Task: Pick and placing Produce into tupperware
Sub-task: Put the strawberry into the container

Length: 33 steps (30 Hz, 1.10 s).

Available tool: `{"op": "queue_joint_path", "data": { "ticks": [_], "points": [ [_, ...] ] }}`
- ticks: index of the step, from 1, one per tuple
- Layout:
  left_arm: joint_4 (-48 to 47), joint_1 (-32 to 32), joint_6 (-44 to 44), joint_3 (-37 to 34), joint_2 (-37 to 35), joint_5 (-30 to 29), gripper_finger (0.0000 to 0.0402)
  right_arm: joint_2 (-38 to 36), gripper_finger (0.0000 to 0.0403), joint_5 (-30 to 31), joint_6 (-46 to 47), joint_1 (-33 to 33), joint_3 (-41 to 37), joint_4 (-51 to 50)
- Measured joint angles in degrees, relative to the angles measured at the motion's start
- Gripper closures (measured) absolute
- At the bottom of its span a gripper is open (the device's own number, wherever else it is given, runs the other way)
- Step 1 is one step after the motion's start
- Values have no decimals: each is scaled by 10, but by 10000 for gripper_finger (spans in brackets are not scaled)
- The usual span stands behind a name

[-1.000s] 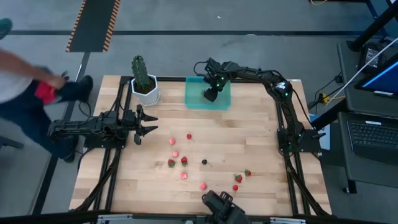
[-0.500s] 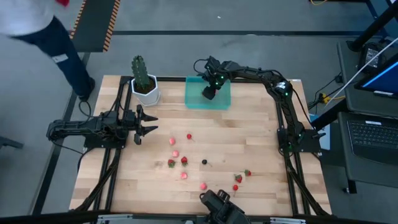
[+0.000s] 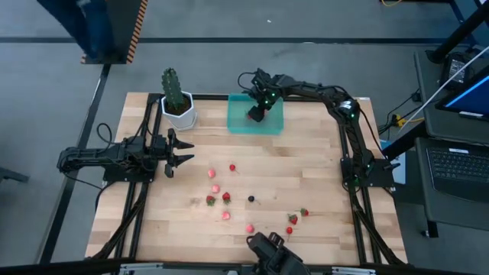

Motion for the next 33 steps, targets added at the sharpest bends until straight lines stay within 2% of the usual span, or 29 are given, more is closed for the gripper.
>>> {"op": "queue_joint_path", "data": {
  "ticks": [9,20,25,33],
  "points": [
    [0,0,1,0,0,0,221,-54,209,10,0,4,1,-50],
    [0,0,-22,0,0,5,221,-195,240,36,-9,70,-16,-80],
    [0,0,-15,0,0,5,221,-281,244,42,-1,111,-114,-38],
    [0,0,-14,0,0,4,221,-427,244,42,69,180,-326,155]
  ]
}}
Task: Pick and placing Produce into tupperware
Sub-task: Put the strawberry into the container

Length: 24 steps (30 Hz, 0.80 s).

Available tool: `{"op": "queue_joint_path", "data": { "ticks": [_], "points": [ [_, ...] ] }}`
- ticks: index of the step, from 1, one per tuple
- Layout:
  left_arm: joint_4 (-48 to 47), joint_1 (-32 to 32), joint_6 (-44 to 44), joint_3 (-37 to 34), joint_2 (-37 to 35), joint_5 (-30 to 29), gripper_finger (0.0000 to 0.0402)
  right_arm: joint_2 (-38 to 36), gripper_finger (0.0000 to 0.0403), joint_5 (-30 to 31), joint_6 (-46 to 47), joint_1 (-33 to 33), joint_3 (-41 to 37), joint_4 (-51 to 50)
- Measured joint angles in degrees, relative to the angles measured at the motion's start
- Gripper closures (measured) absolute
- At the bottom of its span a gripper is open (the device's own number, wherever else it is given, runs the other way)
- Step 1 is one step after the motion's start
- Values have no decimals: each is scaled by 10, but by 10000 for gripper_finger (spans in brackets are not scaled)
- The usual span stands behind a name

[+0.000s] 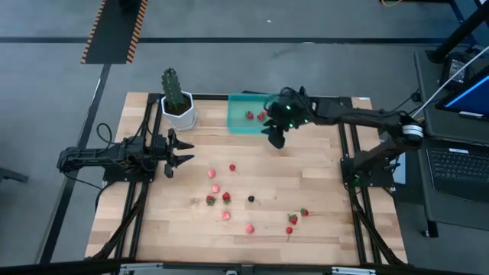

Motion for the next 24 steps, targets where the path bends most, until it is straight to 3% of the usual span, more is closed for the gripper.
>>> {"op": "queue_joint_path", "data": {
  "ticks": [8,11,15,24],
  "points": [
    [0,0,0,0,0,0,221,-62,244,5,38,50,-124,128],
    [0,0,0,0,0,0,221,-72,244,67,55,77,-160,160],
    [0,0,0,0,0,0,221,-91,244,132,73,111,-192,162],
    [0,0,0,0,0,0,221,-135,244,134,104,190,-205,107]
  ]
}}
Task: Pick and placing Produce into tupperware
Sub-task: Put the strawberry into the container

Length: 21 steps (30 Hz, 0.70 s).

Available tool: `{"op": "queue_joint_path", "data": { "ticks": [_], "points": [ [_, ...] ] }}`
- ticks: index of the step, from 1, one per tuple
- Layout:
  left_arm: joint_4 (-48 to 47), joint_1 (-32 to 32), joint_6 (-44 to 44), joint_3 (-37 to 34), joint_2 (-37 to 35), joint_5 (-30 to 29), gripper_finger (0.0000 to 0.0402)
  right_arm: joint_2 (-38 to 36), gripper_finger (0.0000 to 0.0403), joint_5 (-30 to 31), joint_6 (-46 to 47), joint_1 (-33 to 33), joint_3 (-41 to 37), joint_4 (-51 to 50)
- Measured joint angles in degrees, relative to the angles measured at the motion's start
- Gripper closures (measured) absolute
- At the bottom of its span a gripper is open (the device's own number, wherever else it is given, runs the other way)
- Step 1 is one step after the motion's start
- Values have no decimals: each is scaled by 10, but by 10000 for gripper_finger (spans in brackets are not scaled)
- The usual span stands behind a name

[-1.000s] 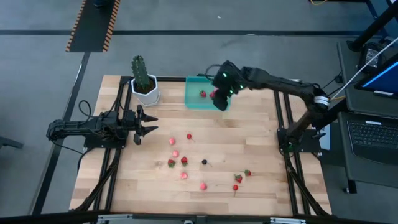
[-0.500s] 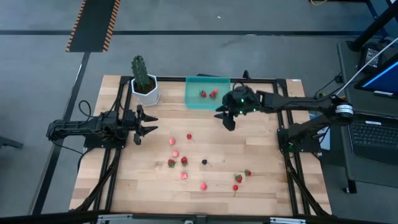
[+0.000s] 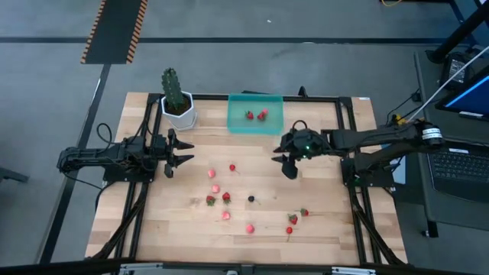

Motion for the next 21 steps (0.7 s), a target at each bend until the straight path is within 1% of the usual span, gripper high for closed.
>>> {"op": "queue_joint_path", "data": {
  "ticks": [5,10,17,21],
  "points": [
    [0,0,0,0,0,0,221,-11,244,0,32,40,0,-54],
    [0,0,0,0,0,0,221,-12,244,0,84,82,0,-91],
    [0,0,0,0,0,0,221,-12,244,0,181,158,0,-151],
    [0,0,0,0,0,0,221,-12,244,0,249,208,0,-160]
  ]
}}
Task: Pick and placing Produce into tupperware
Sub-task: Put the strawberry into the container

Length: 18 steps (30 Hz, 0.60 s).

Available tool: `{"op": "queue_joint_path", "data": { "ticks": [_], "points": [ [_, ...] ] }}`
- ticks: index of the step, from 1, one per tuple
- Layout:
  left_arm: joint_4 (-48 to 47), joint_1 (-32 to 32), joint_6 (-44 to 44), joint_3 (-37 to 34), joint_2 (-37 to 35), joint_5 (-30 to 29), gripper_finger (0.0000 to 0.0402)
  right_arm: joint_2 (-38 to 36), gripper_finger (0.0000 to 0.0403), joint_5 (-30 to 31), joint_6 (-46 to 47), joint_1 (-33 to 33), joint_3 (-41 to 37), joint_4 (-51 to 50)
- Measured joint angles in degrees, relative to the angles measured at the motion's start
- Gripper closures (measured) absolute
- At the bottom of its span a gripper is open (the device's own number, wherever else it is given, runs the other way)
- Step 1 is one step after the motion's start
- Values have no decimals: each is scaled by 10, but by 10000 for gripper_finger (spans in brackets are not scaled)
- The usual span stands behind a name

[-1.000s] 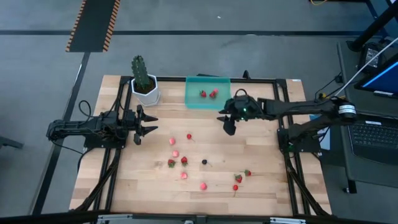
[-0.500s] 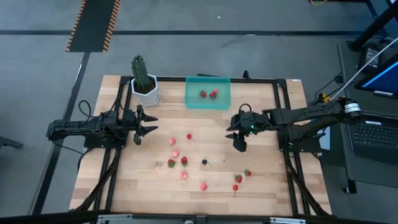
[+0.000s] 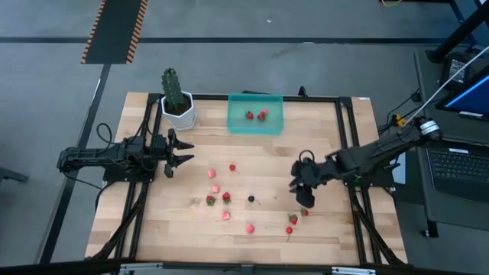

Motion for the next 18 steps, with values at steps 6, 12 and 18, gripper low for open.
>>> {"op": "queue_joint_path", "data": {
  "ticks": [6,12,18],
  "points": [
    [0,0,0,0,0,0,221,0,244,25,100,80,0,-29],
    [0,0,0,0,0,0,221,0,244,75,255,164,0,-66],
    [0,0,0,0,0,0,221,0,244,81,326,206,0,-86]
  ]
}}
